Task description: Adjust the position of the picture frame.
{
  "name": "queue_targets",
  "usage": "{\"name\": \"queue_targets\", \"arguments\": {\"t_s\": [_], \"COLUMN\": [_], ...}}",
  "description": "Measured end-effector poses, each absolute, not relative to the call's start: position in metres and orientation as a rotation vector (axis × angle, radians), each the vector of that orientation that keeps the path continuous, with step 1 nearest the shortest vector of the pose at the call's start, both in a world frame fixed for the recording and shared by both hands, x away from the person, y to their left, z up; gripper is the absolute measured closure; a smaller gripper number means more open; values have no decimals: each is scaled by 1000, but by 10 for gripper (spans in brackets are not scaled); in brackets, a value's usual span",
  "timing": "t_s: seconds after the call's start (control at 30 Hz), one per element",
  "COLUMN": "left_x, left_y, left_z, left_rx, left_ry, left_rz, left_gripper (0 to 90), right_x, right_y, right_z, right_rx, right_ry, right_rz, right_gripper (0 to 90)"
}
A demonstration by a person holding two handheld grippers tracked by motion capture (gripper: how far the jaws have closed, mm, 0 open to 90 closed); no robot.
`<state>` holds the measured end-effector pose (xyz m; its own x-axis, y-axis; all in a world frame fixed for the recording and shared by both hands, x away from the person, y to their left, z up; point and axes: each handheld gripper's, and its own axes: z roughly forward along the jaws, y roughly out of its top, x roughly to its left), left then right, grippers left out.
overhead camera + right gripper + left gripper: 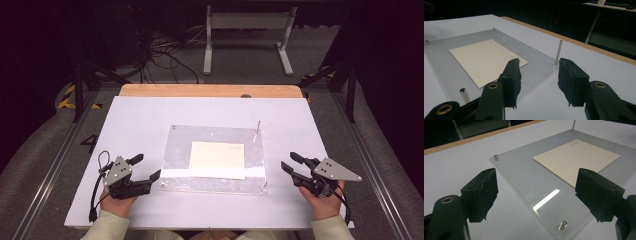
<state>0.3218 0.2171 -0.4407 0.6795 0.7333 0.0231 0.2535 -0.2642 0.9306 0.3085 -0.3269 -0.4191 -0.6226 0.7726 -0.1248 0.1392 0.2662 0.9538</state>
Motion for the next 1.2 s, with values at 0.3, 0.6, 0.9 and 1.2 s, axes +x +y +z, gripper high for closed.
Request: {"name": "queue_targets", "arguments": {"t_s": [0.3,0.6,0.9,1.2], "left_x": [323,321,321,321], "left_y": [217,216,215,213], "left_z": [-442,-440,-440,-440], "left_rx": [1811,1816,1831,1843], "left_ry": [776,772,772,757], "left_rz": [554,549,530,519], "left_gripper": [156,159,167,184], "right_x": [309,305,295,289], "right_y": [-327,-324,-313,-296], "right_z": [-420,-416,-406,-406], "right_rx": [807,829,729,640], "right_ry": [1947,2002,2076,2183], "right_rz": [1411,1424,1430,1387], "right_gripper": [506,551,581,612]}}
